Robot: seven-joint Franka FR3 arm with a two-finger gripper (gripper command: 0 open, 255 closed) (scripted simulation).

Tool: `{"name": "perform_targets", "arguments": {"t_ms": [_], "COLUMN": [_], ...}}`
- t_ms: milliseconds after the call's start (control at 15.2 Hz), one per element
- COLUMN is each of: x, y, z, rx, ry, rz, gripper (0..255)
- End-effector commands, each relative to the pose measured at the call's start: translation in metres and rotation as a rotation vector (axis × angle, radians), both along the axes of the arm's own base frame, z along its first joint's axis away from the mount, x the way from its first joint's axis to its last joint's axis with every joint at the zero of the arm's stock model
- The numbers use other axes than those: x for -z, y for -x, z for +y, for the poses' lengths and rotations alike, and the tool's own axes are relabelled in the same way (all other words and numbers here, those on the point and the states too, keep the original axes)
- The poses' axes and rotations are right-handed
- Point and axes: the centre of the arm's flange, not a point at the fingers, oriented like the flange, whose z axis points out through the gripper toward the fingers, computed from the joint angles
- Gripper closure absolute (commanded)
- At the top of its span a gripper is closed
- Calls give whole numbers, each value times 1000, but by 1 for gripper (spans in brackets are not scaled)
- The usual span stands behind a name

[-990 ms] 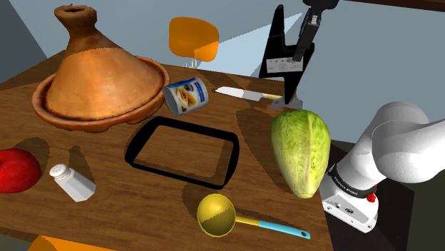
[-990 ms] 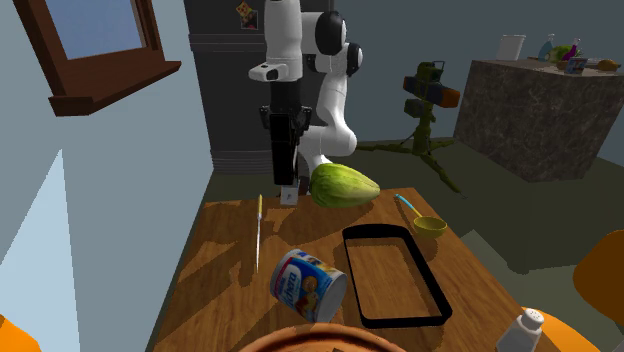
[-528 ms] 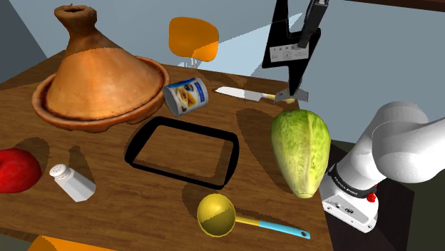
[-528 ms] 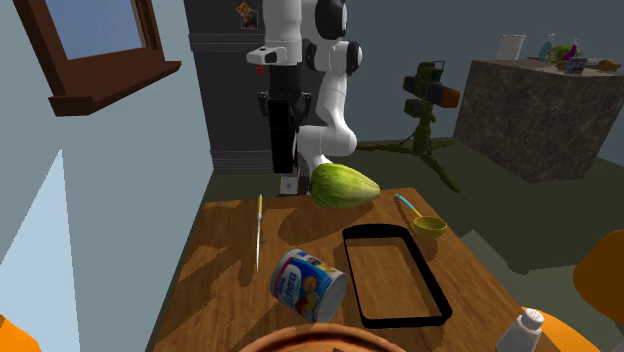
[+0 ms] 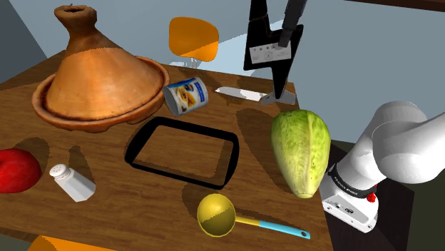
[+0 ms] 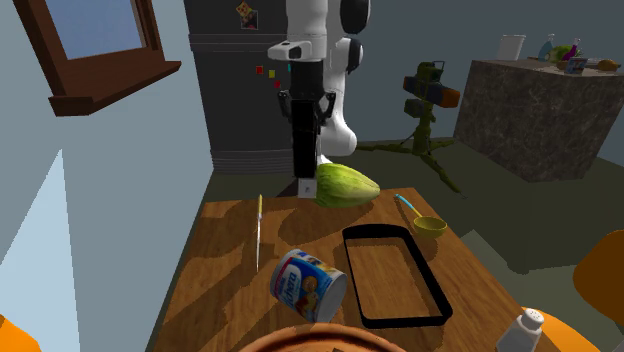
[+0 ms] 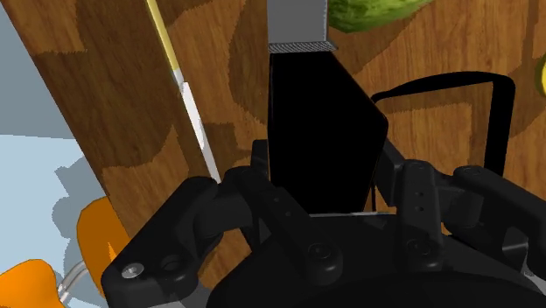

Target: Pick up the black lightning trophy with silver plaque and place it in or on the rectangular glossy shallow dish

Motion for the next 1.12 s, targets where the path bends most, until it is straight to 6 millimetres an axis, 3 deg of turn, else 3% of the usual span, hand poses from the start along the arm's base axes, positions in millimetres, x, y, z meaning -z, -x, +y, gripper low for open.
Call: {"name": "perform_targets", "arguments": {"t_ms": [0, 1056], "x": [-3, -24], "y": [-3, -51], "z": [29, 240], "rx": [0, 0], "ry": [-1, -1], "rz": [-1, -1], "gripper": [255, 255]}}
